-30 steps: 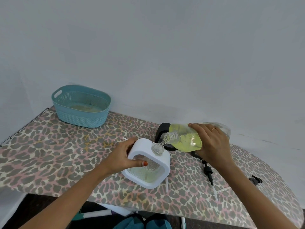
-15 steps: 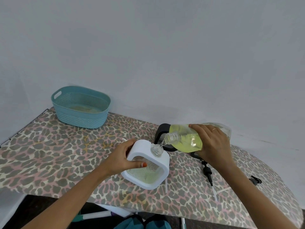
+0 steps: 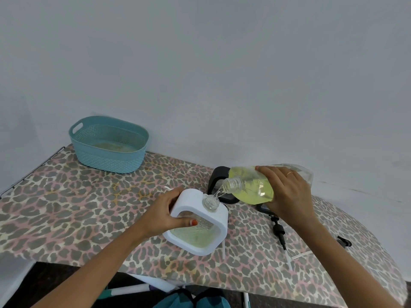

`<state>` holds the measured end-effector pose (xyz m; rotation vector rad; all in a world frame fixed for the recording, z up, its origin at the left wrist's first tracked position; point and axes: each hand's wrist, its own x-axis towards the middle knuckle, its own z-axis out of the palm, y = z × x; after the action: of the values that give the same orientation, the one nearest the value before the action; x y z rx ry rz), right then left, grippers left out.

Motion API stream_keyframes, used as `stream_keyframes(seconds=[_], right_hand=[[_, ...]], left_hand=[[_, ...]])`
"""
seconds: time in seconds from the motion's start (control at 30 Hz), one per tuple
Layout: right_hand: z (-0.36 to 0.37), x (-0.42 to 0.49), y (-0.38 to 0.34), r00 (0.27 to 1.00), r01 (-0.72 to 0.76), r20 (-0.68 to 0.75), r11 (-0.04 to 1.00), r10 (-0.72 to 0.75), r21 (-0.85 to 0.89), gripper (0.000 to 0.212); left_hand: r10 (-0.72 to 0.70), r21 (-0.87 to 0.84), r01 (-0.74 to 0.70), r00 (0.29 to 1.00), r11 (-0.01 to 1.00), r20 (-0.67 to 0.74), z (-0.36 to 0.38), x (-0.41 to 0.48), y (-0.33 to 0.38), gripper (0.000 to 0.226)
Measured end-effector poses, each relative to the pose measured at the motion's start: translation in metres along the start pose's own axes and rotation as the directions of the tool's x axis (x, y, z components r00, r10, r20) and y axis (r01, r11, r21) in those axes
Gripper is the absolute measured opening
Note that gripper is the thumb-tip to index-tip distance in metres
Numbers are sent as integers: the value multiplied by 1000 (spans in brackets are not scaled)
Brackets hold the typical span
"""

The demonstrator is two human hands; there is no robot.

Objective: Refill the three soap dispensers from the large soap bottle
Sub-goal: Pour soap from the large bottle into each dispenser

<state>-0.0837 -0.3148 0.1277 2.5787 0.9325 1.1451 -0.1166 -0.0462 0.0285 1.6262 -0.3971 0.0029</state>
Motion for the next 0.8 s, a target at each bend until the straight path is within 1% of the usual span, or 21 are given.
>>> stream_keyframes(seconds=[0.3, 0.67, 0.8], right_hand=[[-1, -1, 1, 1000, 6, -1, 1000, -6, 10, 89], [-4, 1, 2, 1000, 12, -5, 1000, -12, 7, 90], [-4, 0, 2, 1000, 11, -1, 1000, -11, 11, 90]], left_hand=[[-7, 37, 8, 999, 999, -31, 0, -1, -6, 77], [-16, -1, 16, 999, 1000, -45, 5, -1, -5, 72], [-14, -18, 13, 999, 1000, -41, 6, -2, -6, 74]])
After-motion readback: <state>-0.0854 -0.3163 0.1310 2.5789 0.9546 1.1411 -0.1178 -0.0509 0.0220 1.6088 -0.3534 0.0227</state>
